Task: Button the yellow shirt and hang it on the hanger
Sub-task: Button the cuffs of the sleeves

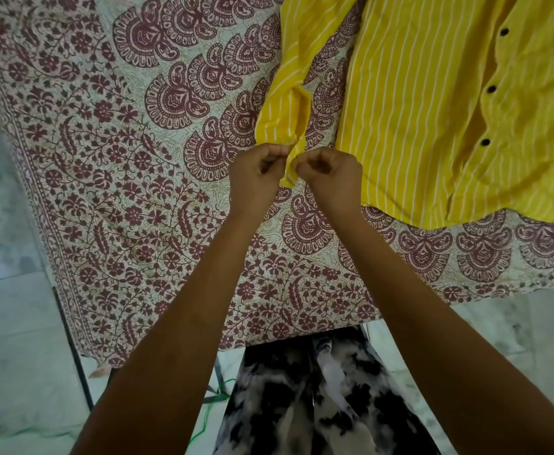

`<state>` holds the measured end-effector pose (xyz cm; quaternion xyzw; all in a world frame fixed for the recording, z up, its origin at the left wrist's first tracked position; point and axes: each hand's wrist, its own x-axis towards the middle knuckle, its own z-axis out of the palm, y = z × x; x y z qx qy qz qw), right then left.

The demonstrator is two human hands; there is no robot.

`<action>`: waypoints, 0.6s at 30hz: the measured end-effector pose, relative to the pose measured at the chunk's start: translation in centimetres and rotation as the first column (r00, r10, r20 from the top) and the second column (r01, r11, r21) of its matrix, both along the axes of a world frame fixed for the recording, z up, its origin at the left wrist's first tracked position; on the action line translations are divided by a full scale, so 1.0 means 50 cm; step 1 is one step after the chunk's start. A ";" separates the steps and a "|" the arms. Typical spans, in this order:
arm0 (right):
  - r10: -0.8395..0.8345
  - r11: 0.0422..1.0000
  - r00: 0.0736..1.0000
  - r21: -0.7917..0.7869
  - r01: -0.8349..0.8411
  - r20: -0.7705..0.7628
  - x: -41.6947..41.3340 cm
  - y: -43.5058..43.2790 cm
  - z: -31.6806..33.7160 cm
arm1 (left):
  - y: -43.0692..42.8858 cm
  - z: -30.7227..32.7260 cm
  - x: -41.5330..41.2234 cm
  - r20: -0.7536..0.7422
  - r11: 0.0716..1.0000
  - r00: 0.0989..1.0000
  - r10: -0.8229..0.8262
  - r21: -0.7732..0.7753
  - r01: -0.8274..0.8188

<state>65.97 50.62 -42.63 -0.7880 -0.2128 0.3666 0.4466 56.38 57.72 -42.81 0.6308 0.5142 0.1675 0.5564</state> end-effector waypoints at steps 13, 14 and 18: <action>0.031 0.994 0.915 0.083 -0.070 0.403 -0.029 -0.023 0.002 | -0.039 0.039 0.019 0.090 0.917 0.959 0.267 -0.331 -0.224; 0.010 0.994 0.911 0.098 -0.055 0.412 -0.031 -0.026 0.000 | -0.039 0.037 0.021 0.098 0.922 0.965 0.242 -0.334 -0.198; -0.064 0.990 0.883 0.139 -0.001 0.464 -0.036 -0.031 -0.008 | -0.036 0.031 0.024 0.131 0.936 0.976 0.177 -0.329 -0.125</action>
